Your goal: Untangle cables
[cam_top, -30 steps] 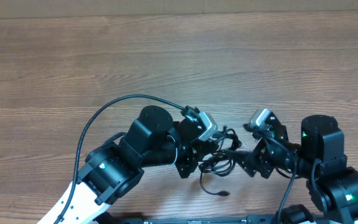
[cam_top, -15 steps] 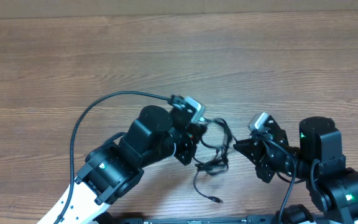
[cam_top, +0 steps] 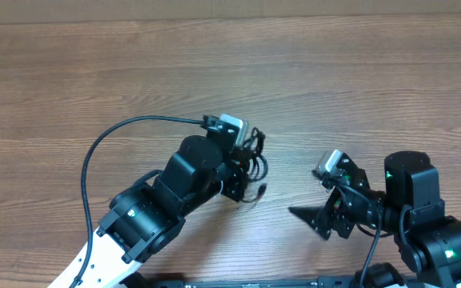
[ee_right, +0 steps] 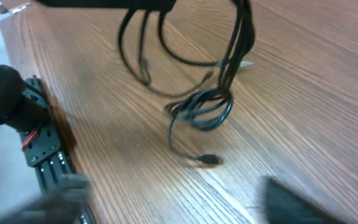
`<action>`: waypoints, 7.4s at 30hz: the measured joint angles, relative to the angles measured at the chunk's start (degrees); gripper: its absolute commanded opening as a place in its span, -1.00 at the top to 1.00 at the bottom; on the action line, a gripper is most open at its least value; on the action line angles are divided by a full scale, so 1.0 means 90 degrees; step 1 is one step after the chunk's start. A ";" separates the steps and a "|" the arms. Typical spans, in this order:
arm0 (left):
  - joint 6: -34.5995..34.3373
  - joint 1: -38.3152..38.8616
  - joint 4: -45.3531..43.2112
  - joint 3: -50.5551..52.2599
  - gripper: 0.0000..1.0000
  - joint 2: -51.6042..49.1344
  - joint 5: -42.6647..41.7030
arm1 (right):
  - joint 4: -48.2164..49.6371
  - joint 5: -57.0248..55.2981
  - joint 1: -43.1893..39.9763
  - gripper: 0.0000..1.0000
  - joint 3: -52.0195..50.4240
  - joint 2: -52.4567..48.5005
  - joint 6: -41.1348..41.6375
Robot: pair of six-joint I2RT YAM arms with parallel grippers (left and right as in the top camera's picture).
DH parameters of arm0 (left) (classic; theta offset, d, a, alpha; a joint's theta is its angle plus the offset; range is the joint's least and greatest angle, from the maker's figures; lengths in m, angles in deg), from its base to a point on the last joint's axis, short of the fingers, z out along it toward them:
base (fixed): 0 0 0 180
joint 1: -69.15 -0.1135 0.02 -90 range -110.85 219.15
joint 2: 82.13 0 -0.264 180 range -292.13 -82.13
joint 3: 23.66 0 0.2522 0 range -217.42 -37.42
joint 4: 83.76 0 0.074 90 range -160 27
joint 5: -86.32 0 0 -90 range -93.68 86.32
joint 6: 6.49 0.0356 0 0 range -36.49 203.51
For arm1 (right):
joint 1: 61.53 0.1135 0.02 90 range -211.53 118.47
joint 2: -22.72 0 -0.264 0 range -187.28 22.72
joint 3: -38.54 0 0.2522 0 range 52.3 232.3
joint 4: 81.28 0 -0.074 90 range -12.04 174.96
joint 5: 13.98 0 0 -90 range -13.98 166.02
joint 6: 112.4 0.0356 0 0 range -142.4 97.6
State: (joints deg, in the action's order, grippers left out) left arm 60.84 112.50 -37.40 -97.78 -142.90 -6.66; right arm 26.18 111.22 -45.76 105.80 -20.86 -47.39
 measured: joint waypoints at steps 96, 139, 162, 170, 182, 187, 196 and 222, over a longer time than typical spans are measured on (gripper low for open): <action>0.2535 -0.0032 -0.2008 0.0000 0.37 0.0000 -0.4347 | -0.0138 0.0391 -0.0002 0.92 0.0000 0.0000 0.0160; 0.5217 -0.0041 0.0714 0.0000 -0.99 0.0000 -0.2567 | 0.2722 0.1416 -0.0002 0.92 0.0000 -0.0763 0.5991; 0.5520 -0.0036 0.0714 0.0000 0.91 0.0000 -0.2965 | 0.3597 0.2783 -0.0002 0.92 0.0000 -0.0780 0.6781; 0.5151 -0.0036 0.0646 0.0000 0.92 0.0000 -0.3053 | 0.3592 0.2669 -0.0002 0.90 0.0000 -0.1098 0.6603; 0.4558 -0.0049 0.0602 0.0000 0.92 0.0000 -0.3084 | 0.2191 -0.0010 -0.0002 -0.11 0.0010 -0.1472 0.5826; 0.4503 -0.0165 0.0464 0.0000 0.92 0.0000 -0.3111 | 0.1673 -0.0406 -0.0002 -1.00 0.0012 -0.1474 0.5532; 0.3514 -0.0673 0.0272 0.0000 0.92 0.0000 -0.2640 | 0.1078 -0.0624 -0.0010 -1.00 0.0012 -0.1377 0.5362; 0.2907 -0.0874 -0.0551 0.0000 0.92 0.0000 -0.2623 | 0.0950 0.0551 -0.0027 -1.00 0.0012 0.0600 0.3674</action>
State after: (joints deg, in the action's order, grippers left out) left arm 87.00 104.63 -42.36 -97.78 -142.90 -30.27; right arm 34.72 116.18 -46.00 105.91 -15.46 -14.32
